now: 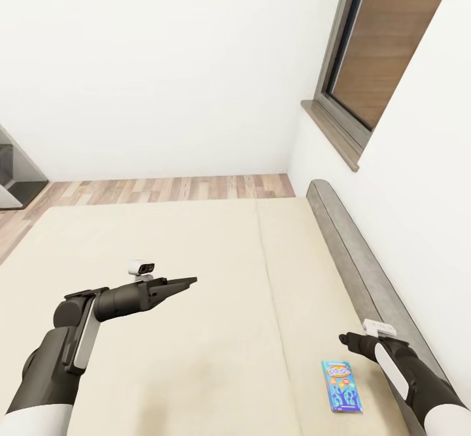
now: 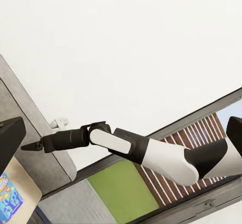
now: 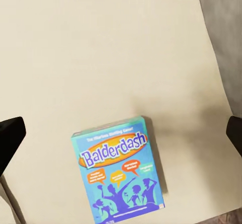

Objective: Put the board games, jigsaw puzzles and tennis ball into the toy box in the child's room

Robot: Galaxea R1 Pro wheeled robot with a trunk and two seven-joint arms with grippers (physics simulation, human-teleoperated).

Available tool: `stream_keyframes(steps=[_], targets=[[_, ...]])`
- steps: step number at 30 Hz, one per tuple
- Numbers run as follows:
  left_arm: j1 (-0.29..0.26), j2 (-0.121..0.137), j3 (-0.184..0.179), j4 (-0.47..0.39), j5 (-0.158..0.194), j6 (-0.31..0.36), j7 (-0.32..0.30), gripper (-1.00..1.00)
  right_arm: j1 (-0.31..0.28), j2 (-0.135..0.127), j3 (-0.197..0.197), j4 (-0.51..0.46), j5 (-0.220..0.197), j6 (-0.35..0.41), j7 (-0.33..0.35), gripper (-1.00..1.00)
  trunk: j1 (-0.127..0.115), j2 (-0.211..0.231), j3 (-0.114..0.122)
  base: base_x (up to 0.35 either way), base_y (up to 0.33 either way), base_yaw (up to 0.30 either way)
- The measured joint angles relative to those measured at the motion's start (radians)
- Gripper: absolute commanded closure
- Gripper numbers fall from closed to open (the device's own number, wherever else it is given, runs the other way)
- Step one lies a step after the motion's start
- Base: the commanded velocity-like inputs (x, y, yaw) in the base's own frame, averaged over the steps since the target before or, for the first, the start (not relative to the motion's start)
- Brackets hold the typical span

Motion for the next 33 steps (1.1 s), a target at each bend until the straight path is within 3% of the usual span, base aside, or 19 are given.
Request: stream_keyframes(steps=[16,23,33], targets=[[0.000,-0.003,0.000,0.000,-0.001,0.001,0.002,-1.00,0.001,0.008,0.002,-0.001,-0.005,0.000,0.040,-1.00,0.000,0.000,0.000,0.000,-0.012,0.000],[0.000,-0.008,-0.003,0.000,-0.001,0.001,0.004,-1.00,0.001,0.005,0.004,-0.001,-0.004,0.001,0.104,-1.00,0.000,0.000,0.000,0.000,-0.091,0.004],[0.000,-0.008,0.001,0.001,-0.001,0.001,0.005,-1.00,0.001,0.005,0.009,0.000,-0.004,0.000,0.118,-1.00,0.000,0.000,0.000,0.000,-0.138,0.094]])
